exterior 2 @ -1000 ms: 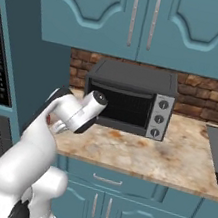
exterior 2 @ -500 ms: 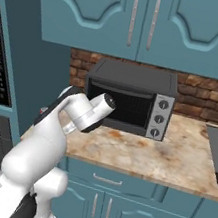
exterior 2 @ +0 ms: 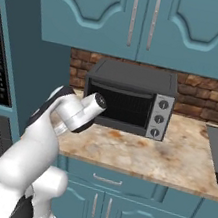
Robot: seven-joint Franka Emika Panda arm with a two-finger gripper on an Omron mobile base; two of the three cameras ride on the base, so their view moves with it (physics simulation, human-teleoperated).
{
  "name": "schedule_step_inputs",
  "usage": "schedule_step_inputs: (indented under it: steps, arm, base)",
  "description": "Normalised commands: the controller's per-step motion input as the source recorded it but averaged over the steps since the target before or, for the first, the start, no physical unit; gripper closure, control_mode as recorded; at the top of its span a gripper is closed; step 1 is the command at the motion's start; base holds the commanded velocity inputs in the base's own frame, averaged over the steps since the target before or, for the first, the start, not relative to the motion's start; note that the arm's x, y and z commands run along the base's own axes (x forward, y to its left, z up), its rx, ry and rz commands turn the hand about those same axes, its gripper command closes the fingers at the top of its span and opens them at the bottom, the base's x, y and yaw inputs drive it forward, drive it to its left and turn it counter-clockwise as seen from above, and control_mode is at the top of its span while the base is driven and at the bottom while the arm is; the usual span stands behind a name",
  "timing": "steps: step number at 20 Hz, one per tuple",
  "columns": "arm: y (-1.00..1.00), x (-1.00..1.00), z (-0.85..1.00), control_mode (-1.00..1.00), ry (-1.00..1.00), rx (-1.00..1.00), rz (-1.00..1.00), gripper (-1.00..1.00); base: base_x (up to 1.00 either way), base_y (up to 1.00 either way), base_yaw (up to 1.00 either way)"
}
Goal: Four empty soda cans are scattered around the kitchen. Gather all the cans and cluster them next to the stove for recycling.
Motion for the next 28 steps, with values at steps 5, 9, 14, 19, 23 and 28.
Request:
schedule_step_inputs:
  steps: [5,9,14,19,23,28]
  arm:
    - [0.21,0.00,0.00,-1.00,-0.06,0.00,0.05,-1.00]
    - [0.10,0.00,-0.01,-1.00,-0.06,0.00,0.04,-1.00]
    - [0.18,0.04,-0.14,-1.00,-0.06,0.00,0.04,-1.00]
    - [0.14,0.28,-0.08,-1.00,-0.07,0.00,0.01,-1.00]
    - [0.06,0.40,-0.03,-1.00,-0.04,0.00,0.00,-1.00]
    - [0.06,0.32,-0.07,-1.00,0.00,0.00,0.05,-1.00]
  base:
    - [0.00,0.00,0.00]
    - [0.00,0.00,0.00]
    - [0.00,0.00,0.00]
    - [0.00,0.00,0.00]
    - [0.00,0.00,0.00]
    - [0.00,0.00,0.00]
